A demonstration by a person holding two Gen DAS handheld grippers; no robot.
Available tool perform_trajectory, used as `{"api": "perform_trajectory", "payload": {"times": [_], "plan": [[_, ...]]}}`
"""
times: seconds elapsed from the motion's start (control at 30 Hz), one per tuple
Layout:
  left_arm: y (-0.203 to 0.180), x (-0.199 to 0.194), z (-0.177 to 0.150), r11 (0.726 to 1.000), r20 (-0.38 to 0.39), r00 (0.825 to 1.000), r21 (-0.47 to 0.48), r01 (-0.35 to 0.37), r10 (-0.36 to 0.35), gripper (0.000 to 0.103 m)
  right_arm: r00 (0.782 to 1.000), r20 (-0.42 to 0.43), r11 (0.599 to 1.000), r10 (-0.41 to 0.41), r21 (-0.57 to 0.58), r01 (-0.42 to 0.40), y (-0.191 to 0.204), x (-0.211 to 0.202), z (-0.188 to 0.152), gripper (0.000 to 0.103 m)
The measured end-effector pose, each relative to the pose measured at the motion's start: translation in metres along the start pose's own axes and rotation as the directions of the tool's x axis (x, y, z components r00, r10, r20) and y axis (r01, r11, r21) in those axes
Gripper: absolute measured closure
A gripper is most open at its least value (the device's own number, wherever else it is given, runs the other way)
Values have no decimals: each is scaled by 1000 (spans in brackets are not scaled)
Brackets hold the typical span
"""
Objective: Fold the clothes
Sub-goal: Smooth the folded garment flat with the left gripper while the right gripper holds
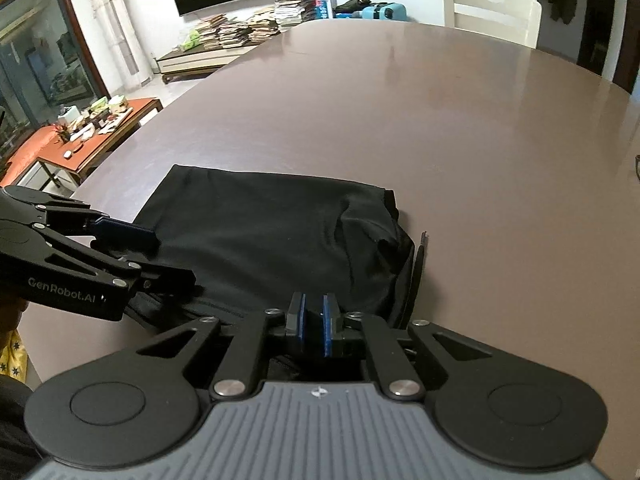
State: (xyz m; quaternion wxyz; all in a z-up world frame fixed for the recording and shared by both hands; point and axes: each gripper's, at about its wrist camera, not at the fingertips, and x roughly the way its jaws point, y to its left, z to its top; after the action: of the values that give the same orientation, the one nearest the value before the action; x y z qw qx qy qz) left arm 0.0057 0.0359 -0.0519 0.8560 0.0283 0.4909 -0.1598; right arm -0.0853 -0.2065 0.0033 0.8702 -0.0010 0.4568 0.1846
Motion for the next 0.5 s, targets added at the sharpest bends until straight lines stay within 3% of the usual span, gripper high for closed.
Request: {"api": "perform_trajectory", "payload": {"times": [0.23,0.5], "plan": [[0,0,0,1000,-10,1000,22,0,0,38,999,19,999,-35,33,34,5,2,-4,97],[-6,0,-3,999,3,999,18,-42,42,38,1000,22,1000,-19,19,19,3,1,-5,96]]}}
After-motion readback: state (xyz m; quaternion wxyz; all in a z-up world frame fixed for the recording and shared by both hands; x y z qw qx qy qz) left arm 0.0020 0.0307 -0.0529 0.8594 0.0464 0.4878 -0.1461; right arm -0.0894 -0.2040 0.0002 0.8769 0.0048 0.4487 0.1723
